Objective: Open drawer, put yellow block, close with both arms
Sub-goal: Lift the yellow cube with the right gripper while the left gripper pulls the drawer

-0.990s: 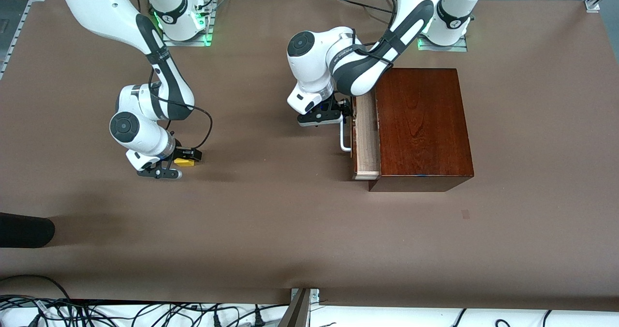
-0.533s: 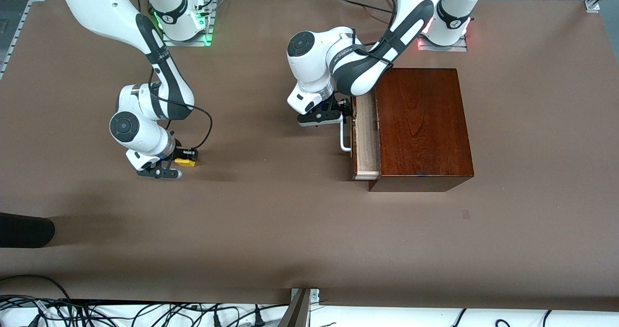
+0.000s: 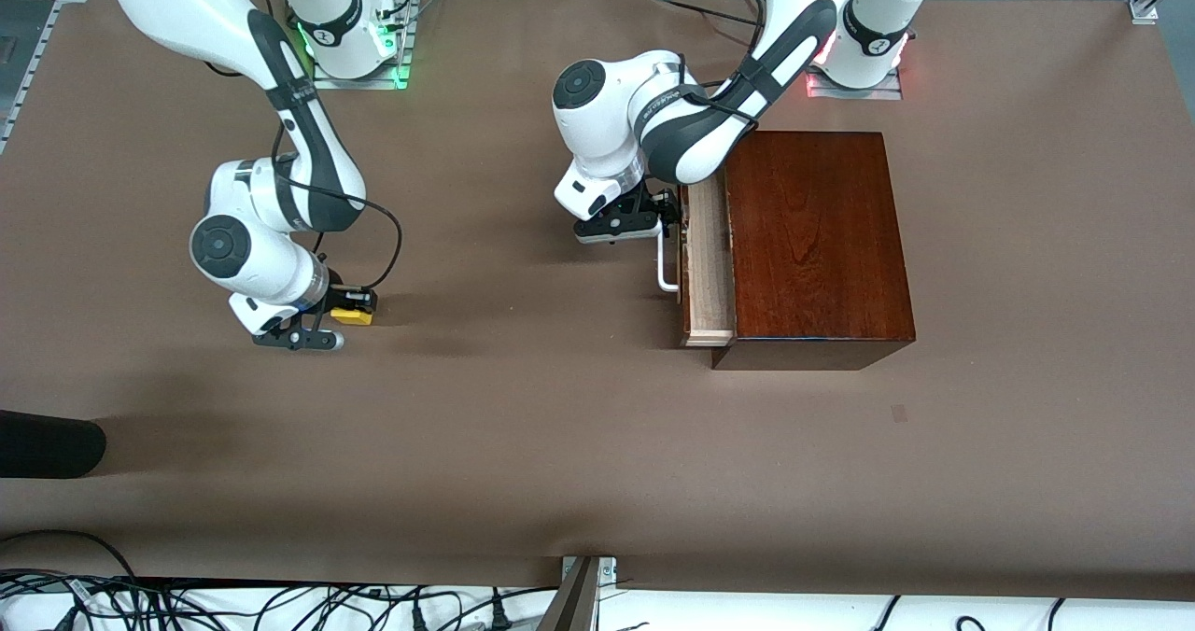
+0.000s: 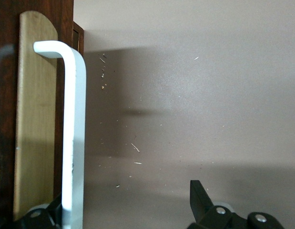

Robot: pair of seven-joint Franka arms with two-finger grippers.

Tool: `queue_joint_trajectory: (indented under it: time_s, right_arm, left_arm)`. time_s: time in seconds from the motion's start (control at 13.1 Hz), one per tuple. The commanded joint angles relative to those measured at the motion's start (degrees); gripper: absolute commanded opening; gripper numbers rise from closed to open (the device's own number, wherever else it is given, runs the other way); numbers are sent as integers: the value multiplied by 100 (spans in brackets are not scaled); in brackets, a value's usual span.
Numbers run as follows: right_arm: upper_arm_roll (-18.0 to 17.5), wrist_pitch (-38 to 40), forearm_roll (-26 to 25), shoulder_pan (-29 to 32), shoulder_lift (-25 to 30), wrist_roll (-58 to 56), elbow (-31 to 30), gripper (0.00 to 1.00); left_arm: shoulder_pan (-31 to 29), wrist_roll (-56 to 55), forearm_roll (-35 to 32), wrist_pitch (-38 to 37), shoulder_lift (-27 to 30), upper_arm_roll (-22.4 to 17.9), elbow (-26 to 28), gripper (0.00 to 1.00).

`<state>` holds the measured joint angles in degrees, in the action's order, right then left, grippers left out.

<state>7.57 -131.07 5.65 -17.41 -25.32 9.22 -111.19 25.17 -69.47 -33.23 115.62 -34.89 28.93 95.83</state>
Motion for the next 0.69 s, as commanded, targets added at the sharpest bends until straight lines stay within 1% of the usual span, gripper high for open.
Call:
queue_joint_trajectory:
  time_s: [0.0, 0.15, 0.23, 0.46, 0.61]
  right_arm:
    - [25, 363, 24, 1, 220, -209, 176, 4]
    - [25, 485, -2, 1, 422, -411, 220, 4]
    - [34, 686, -20, 1, 519, -481, 342, 4]
    - [86, 1713, -20, 19, 572, -622, 1044, 4]
    - [95, 2172, -11, 36, 581, -675, 1361, 4]
  left_arm:
    - [656, 408, 265, 171, -782, -142, -926, 100]
    - [648, 408, 265, 171, -782, -142, -926, 100]
    - [656, 408, 265, 171, -782, -142, -926, 100]
    - [656, 408, 265, 171, -791, -142, -926, 100]
    - [656, 408, 282, 180, -791, -142, -935, 100]
